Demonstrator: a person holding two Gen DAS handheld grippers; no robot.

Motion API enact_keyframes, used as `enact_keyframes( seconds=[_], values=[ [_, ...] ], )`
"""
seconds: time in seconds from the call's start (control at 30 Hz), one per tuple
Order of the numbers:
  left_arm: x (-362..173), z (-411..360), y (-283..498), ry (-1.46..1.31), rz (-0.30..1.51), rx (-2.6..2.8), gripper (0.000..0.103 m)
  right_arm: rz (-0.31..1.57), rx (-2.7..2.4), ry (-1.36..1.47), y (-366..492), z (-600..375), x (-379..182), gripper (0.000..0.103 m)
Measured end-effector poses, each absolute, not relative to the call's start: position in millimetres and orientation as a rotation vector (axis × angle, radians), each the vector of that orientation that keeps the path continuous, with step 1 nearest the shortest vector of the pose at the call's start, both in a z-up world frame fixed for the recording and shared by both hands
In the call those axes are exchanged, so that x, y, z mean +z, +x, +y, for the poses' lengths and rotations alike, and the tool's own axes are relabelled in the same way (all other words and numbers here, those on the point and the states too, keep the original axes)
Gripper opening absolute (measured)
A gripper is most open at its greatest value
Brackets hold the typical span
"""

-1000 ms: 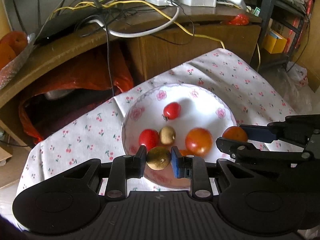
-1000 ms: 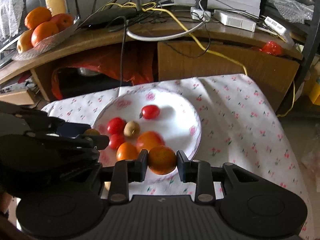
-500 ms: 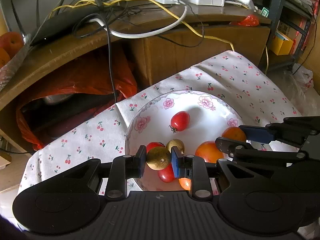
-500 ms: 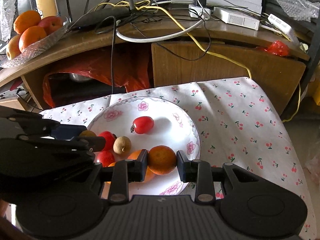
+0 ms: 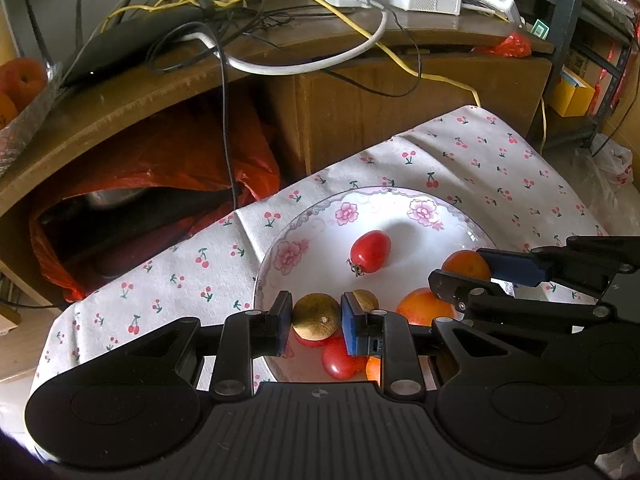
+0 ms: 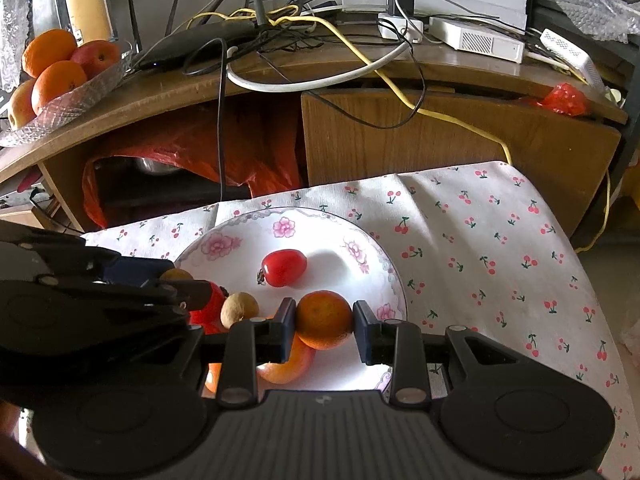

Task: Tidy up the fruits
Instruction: 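Lower the potato in the left tool while the right tool lowers and releases the tangerine into the bowl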

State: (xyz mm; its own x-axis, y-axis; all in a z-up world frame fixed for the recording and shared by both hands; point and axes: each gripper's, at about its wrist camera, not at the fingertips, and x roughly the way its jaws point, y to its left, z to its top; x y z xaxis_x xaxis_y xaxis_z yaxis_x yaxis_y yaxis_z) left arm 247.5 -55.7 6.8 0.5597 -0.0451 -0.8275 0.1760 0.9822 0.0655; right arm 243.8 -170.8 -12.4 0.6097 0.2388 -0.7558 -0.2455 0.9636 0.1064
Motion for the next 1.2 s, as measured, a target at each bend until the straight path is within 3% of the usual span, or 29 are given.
enact_keyframes(
  seconds=[1.2],
  values=[
    [5.0, -50.8, 249.3, 0.126, 0.965, -0.105, 0.040, 0.867, 0.273, -0.001, 246.1, -169.9, -12.8, 0.031]
  ],
)
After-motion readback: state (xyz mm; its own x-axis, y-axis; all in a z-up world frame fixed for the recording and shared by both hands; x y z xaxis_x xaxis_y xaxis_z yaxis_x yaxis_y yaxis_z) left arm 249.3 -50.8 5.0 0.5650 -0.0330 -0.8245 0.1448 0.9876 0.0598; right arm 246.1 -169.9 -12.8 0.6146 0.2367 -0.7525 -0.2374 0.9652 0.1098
